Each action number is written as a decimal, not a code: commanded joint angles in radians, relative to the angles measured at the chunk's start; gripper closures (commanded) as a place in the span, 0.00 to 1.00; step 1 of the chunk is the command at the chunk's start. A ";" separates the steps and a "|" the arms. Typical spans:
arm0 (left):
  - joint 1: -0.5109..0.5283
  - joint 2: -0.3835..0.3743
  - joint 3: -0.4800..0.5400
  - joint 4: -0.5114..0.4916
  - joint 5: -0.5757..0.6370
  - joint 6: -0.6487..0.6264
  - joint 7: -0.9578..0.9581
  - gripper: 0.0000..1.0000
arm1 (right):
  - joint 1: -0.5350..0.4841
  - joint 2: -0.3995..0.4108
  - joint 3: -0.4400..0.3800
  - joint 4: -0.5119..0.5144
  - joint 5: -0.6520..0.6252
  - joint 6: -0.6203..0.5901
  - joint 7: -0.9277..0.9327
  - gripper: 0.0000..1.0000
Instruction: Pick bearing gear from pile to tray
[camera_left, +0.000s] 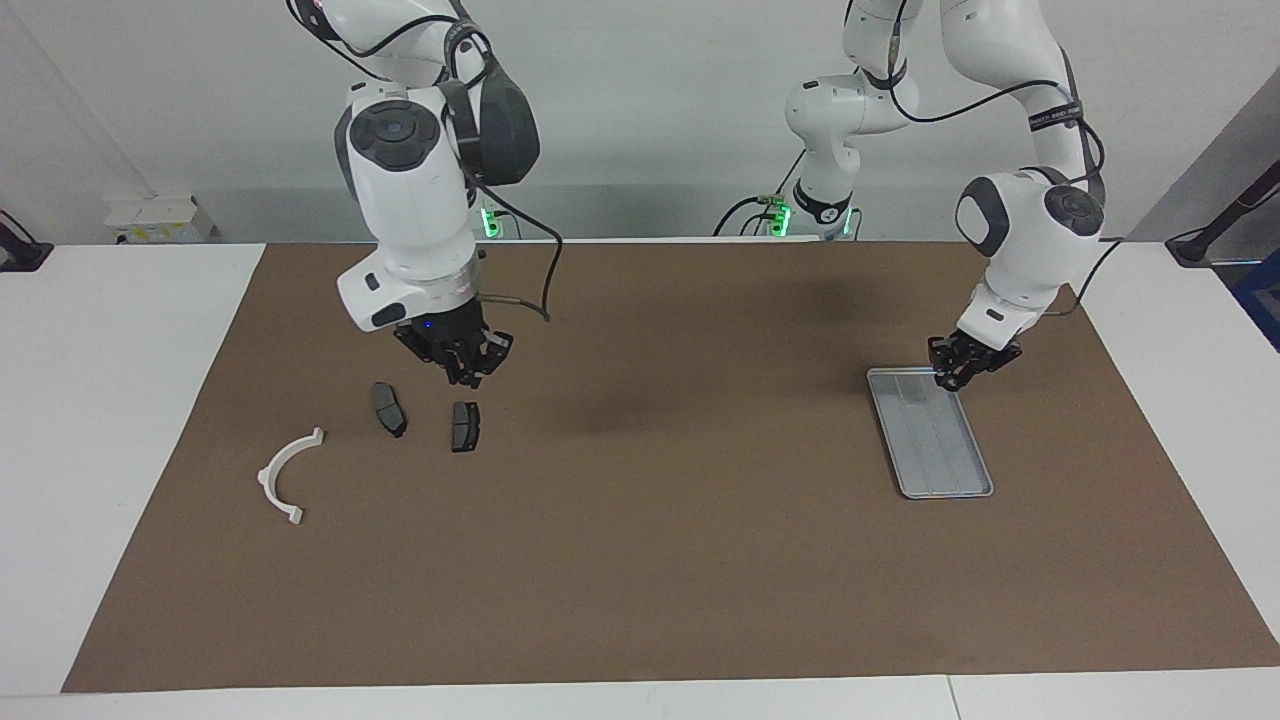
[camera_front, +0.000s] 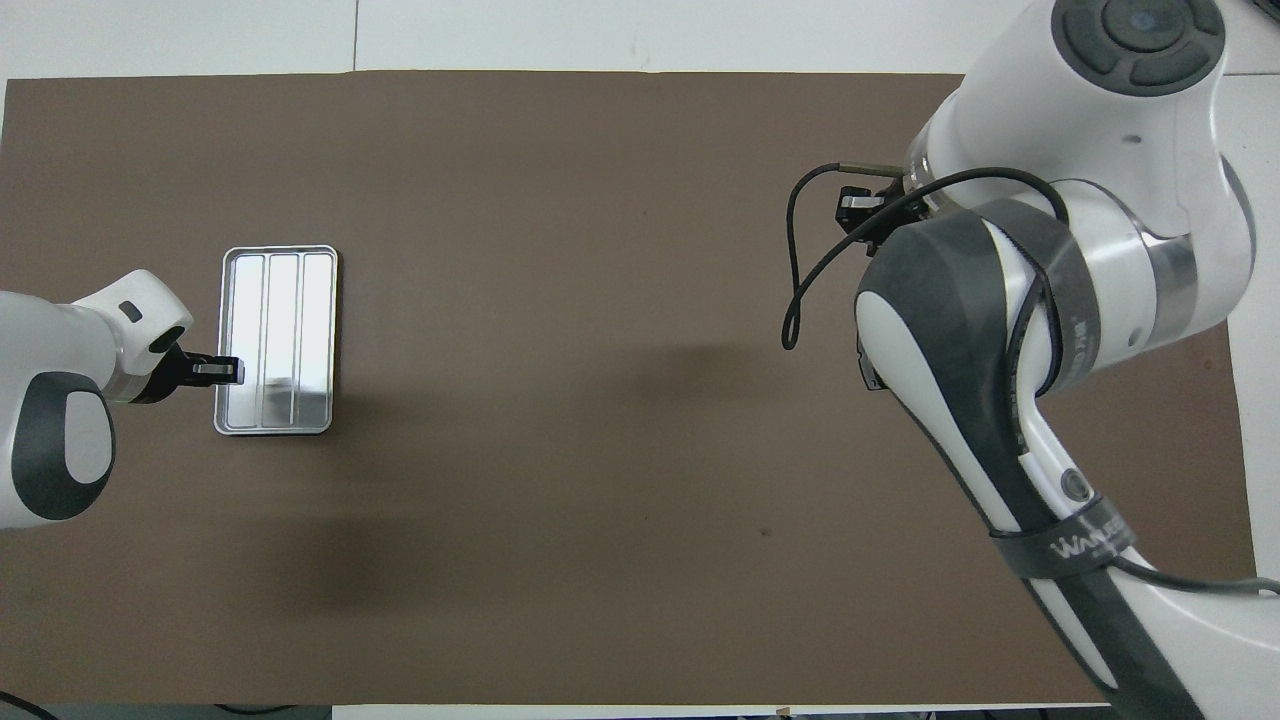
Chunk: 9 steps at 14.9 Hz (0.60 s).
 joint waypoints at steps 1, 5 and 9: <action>-0.051 0.024 0.011 -0.022 -0.014 0.078 -0.062 0.87 | 0.057 -0.014 0.006 -0.006 0.013 -0.012 0.143 1.00; -0.065 0.041 0.011 -0.035 -0.014 0.091 -0.069 0.87 | 0.118 -0.011 0.016 -0.007 0.066 0.030 0.326 1.00; -0.062 0.061 0.012 -0.071 -0.014 0.169 -0.067 0.87 | 0.218 0.020 0.016 -0.018 0.067 0.125 0.473 1.00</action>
